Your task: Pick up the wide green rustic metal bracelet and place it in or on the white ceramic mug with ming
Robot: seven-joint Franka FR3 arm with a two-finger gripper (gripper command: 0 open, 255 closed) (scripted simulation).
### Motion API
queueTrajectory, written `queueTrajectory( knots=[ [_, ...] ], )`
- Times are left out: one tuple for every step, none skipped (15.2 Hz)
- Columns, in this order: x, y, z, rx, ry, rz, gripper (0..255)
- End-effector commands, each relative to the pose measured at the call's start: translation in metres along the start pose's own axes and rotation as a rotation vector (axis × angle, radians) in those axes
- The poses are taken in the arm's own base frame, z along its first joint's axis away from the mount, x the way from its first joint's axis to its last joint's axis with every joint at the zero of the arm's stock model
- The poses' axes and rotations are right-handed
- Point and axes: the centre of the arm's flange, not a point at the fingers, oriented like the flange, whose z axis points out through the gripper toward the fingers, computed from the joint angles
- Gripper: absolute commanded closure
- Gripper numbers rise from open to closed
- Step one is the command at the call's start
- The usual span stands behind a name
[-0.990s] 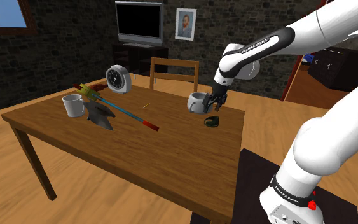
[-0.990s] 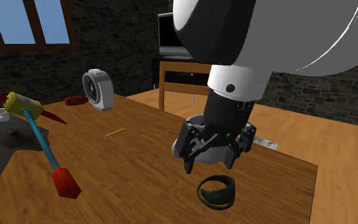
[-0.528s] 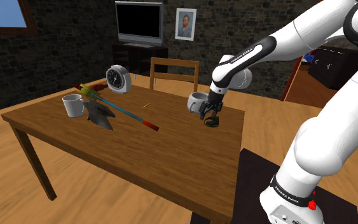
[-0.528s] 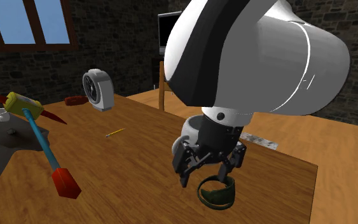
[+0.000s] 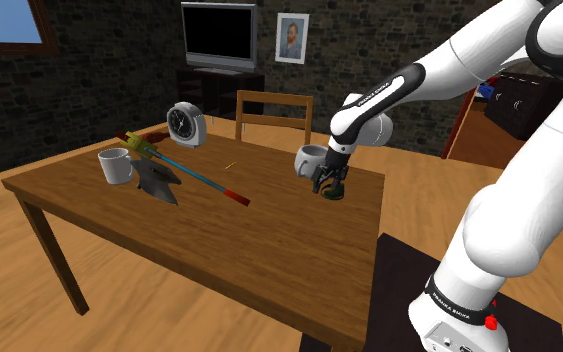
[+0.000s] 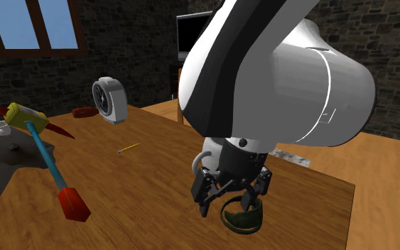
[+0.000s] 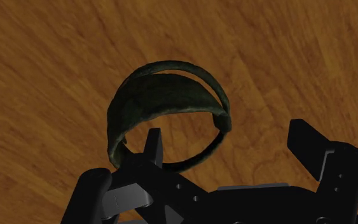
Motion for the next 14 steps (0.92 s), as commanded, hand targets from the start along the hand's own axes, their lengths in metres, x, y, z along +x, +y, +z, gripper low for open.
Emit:
queueTrajectory(
  knots=[
    [0.0,0.0,0.0,0.0,0.0,0.0,0],
    [0.0,0.0,0.0,0.0,0.0,0.0,0],
    [0.0,0.0,0.0,0.0,0.0,0.0,255],
    [0.0,0.0,0.0,0.0,0.0,0.0,255],
    [0.0,0.0,0.0,0.0,0.0,0.0,255],
    [0.0,0.0,0.0,0.0,0.0,0.0,255],
    [0.0,0.0,0.0,0.0,0.0,0.0,255],
    [0.0,0.0,0.0,0.0,0.0,0.0,255],
    [0.0,0.0,0.0,0.0,0.0,0.0,255],
    [0.0,0.0,0.0,0.0,0.0,0.0,255],
    [0.0,0.0,0.0,0.0,0.0,0.0,255],
    [0.0,0.0,0.0,0.0,0.0,0.0,255],
    [0.0,-0.001,-0.005,0.0,0.0,0.0,255],
    [0.001,-0.002,-0.01,0.0,0.0,0.0,255]
  ],
)
